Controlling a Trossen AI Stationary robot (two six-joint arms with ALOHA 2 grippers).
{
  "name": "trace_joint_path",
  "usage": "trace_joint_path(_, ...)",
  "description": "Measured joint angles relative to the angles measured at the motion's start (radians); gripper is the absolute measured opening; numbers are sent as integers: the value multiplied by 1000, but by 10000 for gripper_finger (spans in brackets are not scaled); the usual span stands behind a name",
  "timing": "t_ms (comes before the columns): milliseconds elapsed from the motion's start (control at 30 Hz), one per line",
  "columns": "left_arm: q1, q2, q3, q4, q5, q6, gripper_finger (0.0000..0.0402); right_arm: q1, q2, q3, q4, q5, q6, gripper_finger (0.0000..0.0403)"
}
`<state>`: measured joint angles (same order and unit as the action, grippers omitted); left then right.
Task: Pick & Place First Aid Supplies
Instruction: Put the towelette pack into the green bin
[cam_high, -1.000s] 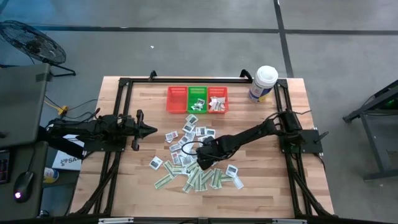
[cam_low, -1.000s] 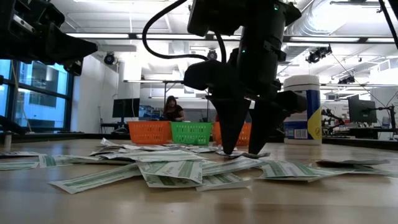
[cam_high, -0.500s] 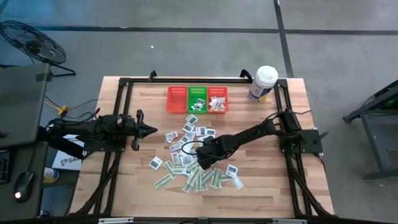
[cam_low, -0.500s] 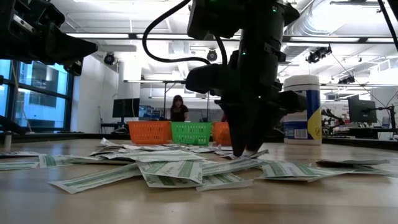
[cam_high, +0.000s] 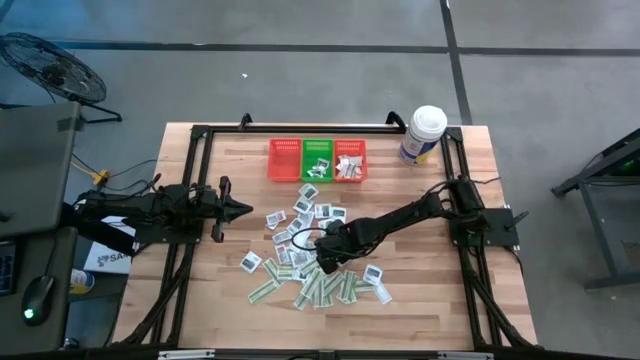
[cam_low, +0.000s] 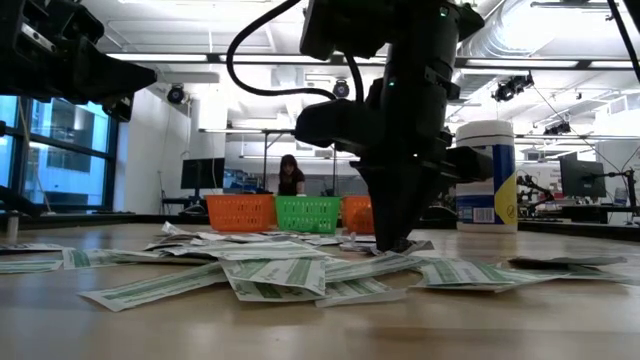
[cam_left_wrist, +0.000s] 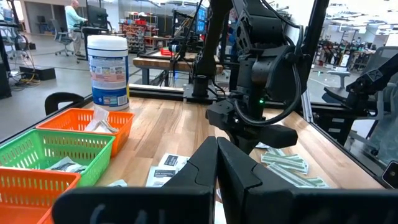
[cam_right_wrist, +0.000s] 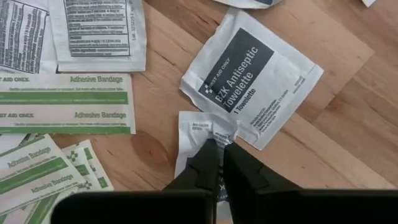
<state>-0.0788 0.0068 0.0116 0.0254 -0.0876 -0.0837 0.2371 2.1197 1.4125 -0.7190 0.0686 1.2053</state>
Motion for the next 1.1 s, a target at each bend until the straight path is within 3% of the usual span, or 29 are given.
trace_joint_path(333,0,0,0,0,0,0,1,0,-65,2,3,9,-52,2)
trace_joint_path(733,0,0,0,0,0,0,1,-16,-195,5,-8,119,-86,1)
trace_joint_path(1100,0,0,0,0,0,0,1,-125,-262,6,0,158,-206,0)
